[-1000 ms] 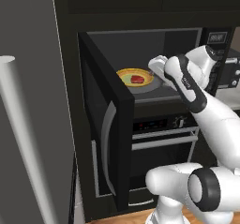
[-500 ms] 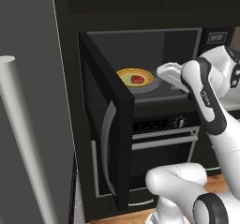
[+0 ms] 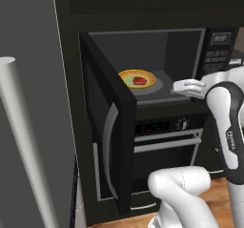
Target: Transport the steak from the fridge to the microwave and turn on the microwave.
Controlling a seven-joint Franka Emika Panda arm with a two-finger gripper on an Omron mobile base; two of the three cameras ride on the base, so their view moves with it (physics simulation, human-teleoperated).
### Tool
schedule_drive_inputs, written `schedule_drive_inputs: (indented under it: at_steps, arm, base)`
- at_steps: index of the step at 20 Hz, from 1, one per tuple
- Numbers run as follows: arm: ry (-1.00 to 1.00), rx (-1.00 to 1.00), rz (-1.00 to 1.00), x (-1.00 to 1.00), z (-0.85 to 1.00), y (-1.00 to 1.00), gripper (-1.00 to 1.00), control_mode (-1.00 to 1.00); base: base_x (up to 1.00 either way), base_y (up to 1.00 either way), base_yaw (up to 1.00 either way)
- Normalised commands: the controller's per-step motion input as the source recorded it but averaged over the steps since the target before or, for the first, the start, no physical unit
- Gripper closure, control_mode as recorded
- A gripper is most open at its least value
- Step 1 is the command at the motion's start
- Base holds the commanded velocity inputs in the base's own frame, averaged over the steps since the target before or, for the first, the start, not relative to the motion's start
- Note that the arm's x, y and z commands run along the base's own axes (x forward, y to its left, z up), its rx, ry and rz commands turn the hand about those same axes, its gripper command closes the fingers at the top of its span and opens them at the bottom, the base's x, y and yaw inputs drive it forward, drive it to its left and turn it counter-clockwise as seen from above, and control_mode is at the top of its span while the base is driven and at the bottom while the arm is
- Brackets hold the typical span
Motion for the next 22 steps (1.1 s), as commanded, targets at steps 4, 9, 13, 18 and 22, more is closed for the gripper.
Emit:
schedule_drive_inputs:
  at_steps: [4,9,13,18,22]
  arm:
    - [-0.04,-0.02,0.12,-0.68,0.19,0.0,-1.0,-1.0]
    - [0.0,-0.03,0.1,-0.62,0.21,0.0,-1.0,-1.0]
    - [0.0,-0.04,0.15,-0.59,0.16,0.0,-1.0,-1.0]
    - [-0.08,-0.09,0.25,-0.64,0.12,0.03,-1.0,-1.0]
    - [-0.05,-0.04,0.13,-0.56,0.05,0.12,-1.0,-1.0]
  base:
    - [0.0,0.0,0.0]
    - [0.0,0.0,0.0]
    - [0.0,0.0,0.0]
    - [0.0,0.0,0.0]
    - [0.0,0.0,0.0]
